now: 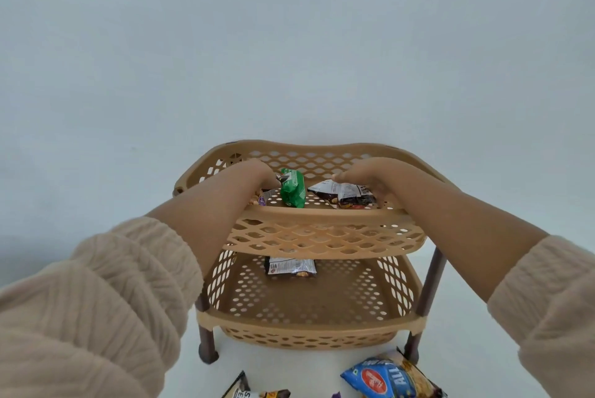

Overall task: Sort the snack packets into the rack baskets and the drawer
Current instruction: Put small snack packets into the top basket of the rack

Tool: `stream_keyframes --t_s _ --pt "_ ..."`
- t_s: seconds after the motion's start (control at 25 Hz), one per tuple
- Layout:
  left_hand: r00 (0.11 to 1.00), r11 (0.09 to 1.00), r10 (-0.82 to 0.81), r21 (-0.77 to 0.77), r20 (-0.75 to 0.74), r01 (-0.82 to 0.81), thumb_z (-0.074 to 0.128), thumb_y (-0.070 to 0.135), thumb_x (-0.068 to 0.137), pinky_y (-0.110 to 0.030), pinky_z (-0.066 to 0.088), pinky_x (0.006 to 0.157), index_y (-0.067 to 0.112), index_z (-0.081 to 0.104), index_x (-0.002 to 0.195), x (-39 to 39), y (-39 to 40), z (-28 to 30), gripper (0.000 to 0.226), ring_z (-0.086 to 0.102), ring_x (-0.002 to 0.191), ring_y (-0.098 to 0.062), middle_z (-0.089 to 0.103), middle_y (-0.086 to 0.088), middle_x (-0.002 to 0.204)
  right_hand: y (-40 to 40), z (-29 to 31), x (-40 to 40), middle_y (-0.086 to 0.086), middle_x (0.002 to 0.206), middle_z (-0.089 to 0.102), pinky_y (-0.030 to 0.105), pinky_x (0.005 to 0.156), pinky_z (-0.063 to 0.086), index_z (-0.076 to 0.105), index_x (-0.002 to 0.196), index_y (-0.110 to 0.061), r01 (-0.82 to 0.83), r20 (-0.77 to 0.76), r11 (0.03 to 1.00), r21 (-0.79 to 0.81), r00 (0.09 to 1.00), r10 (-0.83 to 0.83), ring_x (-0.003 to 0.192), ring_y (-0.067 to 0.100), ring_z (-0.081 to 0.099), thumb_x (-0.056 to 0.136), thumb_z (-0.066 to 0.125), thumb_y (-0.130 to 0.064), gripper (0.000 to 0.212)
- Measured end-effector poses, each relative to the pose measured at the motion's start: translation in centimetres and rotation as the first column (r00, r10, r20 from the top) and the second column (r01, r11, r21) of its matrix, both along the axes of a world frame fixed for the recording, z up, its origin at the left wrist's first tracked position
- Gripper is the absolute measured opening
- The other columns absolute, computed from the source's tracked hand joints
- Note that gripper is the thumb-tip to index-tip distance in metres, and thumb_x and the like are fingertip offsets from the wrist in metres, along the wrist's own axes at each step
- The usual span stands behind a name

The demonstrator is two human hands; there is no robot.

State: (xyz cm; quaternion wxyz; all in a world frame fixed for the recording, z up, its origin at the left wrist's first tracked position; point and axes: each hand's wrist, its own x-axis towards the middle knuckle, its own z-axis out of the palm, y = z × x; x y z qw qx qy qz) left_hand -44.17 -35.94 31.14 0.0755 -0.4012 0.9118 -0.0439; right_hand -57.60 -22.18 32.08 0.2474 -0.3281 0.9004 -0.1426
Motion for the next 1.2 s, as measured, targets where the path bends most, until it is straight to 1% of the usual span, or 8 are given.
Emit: stream_keyframes --t_s 0.08,0.2,0.36,0.44,0.6,0.96,1.08,1.2 --pt "0.993 0.991 0.065 0.123 -0.097 -0.053 0.035 0.043 0.097 -0.039 0.033 0.104 0.000 0.016 0.143 0.1 0.3 0.4 0.066 0.034 0.132 -0.032 0.028 -0.018 0.149 0.2 0.2 0.7 0.013 0.156 0.014 0.048 0.111 0.022 0.018 0.146 -0.008 -0.097 -0.214 0.994 0.042 0.971 0.104 0.141 0.033 0.018 0.095 0.032 -0.049 0.067" --pt "0.964 0.986 0.097 0.152 -0.247 -0.061 0.039 0.055 0.091 -0.051 0.014 0.115 0.008 0.003 0.146 1.3 0.5 1.0 0.081 0.008 0.142 -0.036 0.005 -0.016 0.155 1.0 0.7 1.8 0.014 0.155 0.018 0.042 0.113 0.020 0.018 0.146 -0.008 -0.140 -0.318 0.985 -0.097 0.943 0.102 0.141 0.031 0.020 0.094 0.033 -0.051 0.070" --pt "0.876 0.993 -0.111 -0.080 -0.469 0.083 0.038 0.054 0.091 -0.059 0.012 0.112 0.010 0.019 0.143 2.1 3.0 1.9 0.071 0.010 0.142 -0.032 0.015 -0.012 0.155 2.6 1.8 4.4 0.013 0.149 0.033 0.039 0.108 0.027 0.028 0.143 -0.013 -0.219 -0.380 0.921 -0.321 0.921 0.087 0.135 0.030 0.033 0.094 0.038 -0.049 0.061" --pt "0.796 0.969 -0.235 -0.198 -0.558 0.147 0.036 0.048 0.093 -0.058 0.012 0.111 0.008 0.025 0.140 2.6 5.2 2.4 0.063 0.013 0.141 -0.029 0.023 -0.011 0.152 3.5 2.6 6.1 0.010 0.148 0.037 0.046 0.111 0.024 0.033 0.140 -0.017 -0.252 -0.434 0.889 -0.381 0.898 0.068 0.134 0.029 0.034 0.095 0.035 -0.048 0.055" --pt "0.664 0.928 -0.372 -0.285 -0.649 0.241 0.038 0.038 0.095 -0.055 0.007 0.112 0.009 0.029 0.139 4.6 9.8 2.7 0.054 0.012 0.143 -0.026 0.027 -0.009 0.151 6.6 4.1 10.1 0.006 0.145 0.041 0.052 0.112 0.019 0.037 0.137 -0.021 -0.324 -0.476 0.813 -0.484 0.877 0.066 0.134 0.025 0.033 0.097 0.029 -0.044 0.047" --pt "0.615 0.877 -0.478 -0.375 -0.627 0.299 0.042 0.038 0.094 -0.051 0.011 0.113 0.008 0.031 0.139 12.8 16.6 -2.4 0.055 0.017 0.142 -0.026 0.032 -0.011 0.149 14.2 -0.3 16.6 0.006 0.134 0.052 0.043 0.107 0.029 0.045 0.132 -0.014 -0.431 -0.459 0.751 -0.501 0.867 0.191 0.122 0.020 0.046 0.099 0.032 -0.034 0.041" --pt "0.597 0.870 -0.493 -0.332 -0.633 0.366 0.045 0.033 0.093 -0.049 0.010 0.115 0.009 0.032 0.139 16.0 18.1 -6.5 0.053 0.014 0.143 -0.026 0.027 -0.012 0.151 16.7 -4.5 17.8 0.006 0.146 0.040 0.053 0.115 0.006 0.040 0.136 -0.020 -0.400 -0.463 0.811 -0.427 0.867 0.184 0.140 0.026 0.024 0.098 0.033 -0.038 0.043" --pt "0.641 0.877 -0.478 -0.285 -0.600 0.388 0.049 0.033 0.091 -0.050 0.014 0.115 0.012 0.033 0.139 19.8 19.5 -12.5 0.055 0.014 0.142 -0.028 0.023 -0.012 0.153 19.7 -9.5 18.7 0.004 0.151 0.031 0.049 0.114 -0.003 0.041 0.136 -0.025 -0.362 -0.516 0.845 -0.395 0.848 0.122 0.143 0.022 0.014 0.096 0.039 -0.039 0.043"
